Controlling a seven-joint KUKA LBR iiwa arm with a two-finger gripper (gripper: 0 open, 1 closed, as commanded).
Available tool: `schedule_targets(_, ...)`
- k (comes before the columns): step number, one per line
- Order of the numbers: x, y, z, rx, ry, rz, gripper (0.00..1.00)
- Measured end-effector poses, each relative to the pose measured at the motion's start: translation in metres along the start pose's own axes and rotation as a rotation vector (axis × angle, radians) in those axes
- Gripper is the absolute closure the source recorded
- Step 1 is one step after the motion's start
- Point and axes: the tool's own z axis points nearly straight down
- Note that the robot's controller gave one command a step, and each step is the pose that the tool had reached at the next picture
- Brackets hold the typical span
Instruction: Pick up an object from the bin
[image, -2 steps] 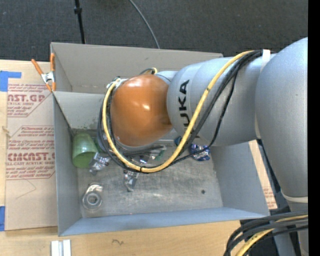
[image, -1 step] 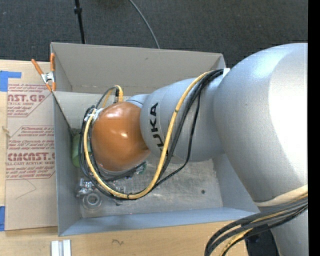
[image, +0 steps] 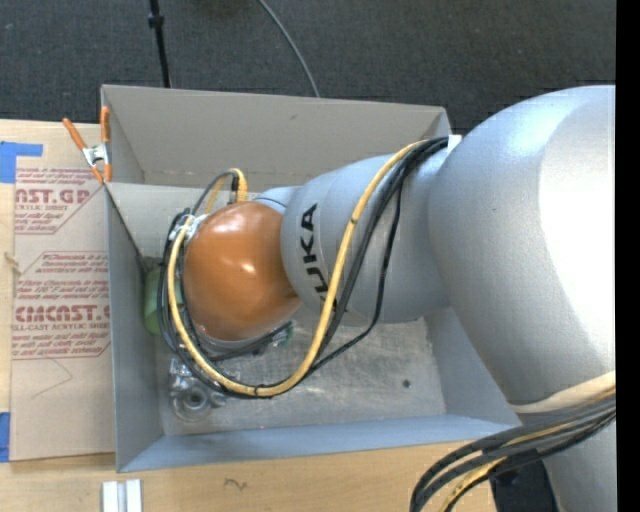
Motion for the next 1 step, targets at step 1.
schedule_targets(1, 0.0029, 0.0142, -0.1696, 0.007, -0.002, -0.186, 1.0)
